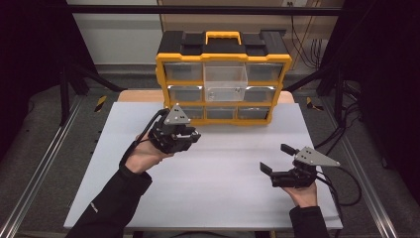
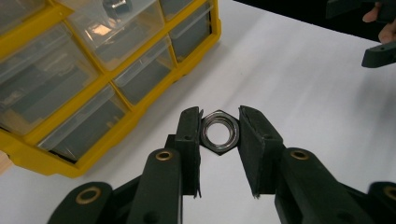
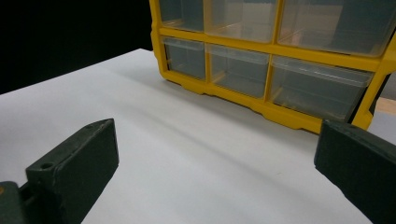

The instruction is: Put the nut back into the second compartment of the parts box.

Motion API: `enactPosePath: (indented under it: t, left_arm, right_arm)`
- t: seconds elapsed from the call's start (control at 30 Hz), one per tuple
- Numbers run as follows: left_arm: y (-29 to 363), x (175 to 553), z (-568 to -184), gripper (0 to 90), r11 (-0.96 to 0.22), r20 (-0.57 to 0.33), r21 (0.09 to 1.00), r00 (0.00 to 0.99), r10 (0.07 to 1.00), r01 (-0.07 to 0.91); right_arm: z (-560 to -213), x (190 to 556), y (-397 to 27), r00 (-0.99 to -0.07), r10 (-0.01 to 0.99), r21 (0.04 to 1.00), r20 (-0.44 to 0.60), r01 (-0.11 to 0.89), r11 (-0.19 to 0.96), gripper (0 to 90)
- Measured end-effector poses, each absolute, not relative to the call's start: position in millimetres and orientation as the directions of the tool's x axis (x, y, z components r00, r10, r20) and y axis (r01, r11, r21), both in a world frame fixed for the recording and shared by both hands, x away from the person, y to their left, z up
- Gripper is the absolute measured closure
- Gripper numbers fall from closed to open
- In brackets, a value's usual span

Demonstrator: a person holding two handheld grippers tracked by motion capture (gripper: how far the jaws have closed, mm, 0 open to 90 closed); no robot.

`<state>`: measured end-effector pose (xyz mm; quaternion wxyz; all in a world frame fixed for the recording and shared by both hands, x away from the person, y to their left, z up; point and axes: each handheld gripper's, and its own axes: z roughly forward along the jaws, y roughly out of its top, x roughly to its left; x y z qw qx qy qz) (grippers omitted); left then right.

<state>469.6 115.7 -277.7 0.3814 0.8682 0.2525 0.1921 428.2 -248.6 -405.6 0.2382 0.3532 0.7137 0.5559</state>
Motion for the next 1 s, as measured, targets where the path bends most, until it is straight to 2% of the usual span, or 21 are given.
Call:
enactPosePath:
  t: [1.0]
  left_arm:
    - [93.8,502.2,-215.0,69.0,-0.537,0.164,0.797,0.755,0.635,0.278]
  right_arm:
    - [-404.0,427.5,-250.1,-0.636,0.77,0.966,0.056,0.23,0.12,0.3]
